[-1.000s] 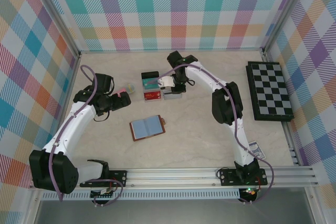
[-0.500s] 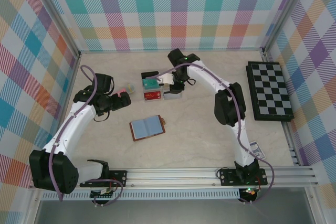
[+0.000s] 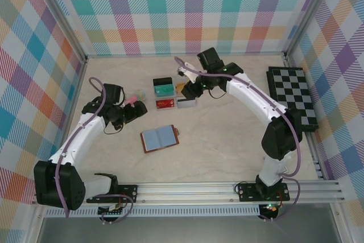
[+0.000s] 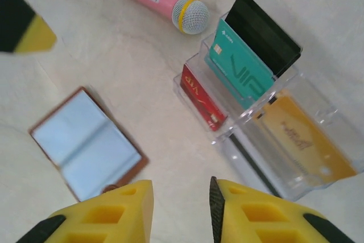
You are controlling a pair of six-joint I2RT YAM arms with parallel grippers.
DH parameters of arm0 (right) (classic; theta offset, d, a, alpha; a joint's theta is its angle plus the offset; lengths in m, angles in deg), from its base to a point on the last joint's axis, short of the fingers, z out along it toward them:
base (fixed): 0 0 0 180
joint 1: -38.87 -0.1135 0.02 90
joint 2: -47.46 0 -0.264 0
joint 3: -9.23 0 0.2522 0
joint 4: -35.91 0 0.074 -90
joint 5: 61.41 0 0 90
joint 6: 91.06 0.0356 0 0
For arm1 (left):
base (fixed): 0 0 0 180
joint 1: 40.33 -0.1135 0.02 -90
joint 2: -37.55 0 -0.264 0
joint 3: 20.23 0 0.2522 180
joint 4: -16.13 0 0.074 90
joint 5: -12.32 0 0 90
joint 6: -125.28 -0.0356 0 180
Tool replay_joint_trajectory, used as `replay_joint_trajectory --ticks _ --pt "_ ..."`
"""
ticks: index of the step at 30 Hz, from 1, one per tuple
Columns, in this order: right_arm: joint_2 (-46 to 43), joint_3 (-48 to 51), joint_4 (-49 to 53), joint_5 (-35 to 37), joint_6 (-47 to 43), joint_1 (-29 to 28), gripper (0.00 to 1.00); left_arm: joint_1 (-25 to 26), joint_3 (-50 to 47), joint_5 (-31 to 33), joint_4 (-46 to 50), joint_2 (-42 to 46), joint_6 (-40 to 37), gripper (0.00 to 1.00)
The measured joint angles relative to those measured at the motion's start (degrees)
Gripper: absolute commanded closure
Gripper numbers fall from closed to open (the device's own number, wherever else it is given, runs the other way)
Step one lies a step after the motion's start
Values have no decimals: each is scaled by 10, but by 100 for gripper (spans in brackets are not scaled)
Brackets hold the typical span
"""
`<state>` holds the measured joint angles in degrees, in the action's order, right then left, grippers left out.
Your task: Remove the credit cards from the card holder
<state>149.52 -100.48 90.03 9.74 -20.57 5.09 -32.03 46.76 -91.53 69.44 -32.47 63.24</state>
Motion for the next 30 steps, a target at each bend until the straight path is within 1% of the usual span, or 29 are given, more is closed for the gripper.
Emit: replay_joint_trajectory --ticks 2,4,6,8,12,15,18,21,24,30 --pt "-5 17 -12 -4 69 -2 69 0 -21 -16 -12 4 13 6" --pt "-8 38 -23 -4 131 -5 71 0 -45 -27 -23 13 26 7" --pt "-7 60 -31 -11 208 -12 74 0 -73 -38 -31 25 40 10" --pt "-1 74 -44 -30 269 -17 73 0 -98 -49 -39 35 51 15" --pt "30 106 -93 -55 379 -40 68 3 -143 -68 -57 42 75 29" --pt "73 111 -117 -61 438 -54 66 7 -168 -78 -69 41 90 41" --pt "109 111 -123 -60 474 -64 66 11 -176 -91 -81 33 101 49" --pt "136 110 -121 -58 492 -66 66 14 -177 -101 -100 16 104 55" --pt "155 110 -117 -59 501 -66 65 14 -177 -107 -114 -5 104 56" --pt "171 104 -105 -63 506 -66 64 16 -177 -112 -132 -46 104 56"
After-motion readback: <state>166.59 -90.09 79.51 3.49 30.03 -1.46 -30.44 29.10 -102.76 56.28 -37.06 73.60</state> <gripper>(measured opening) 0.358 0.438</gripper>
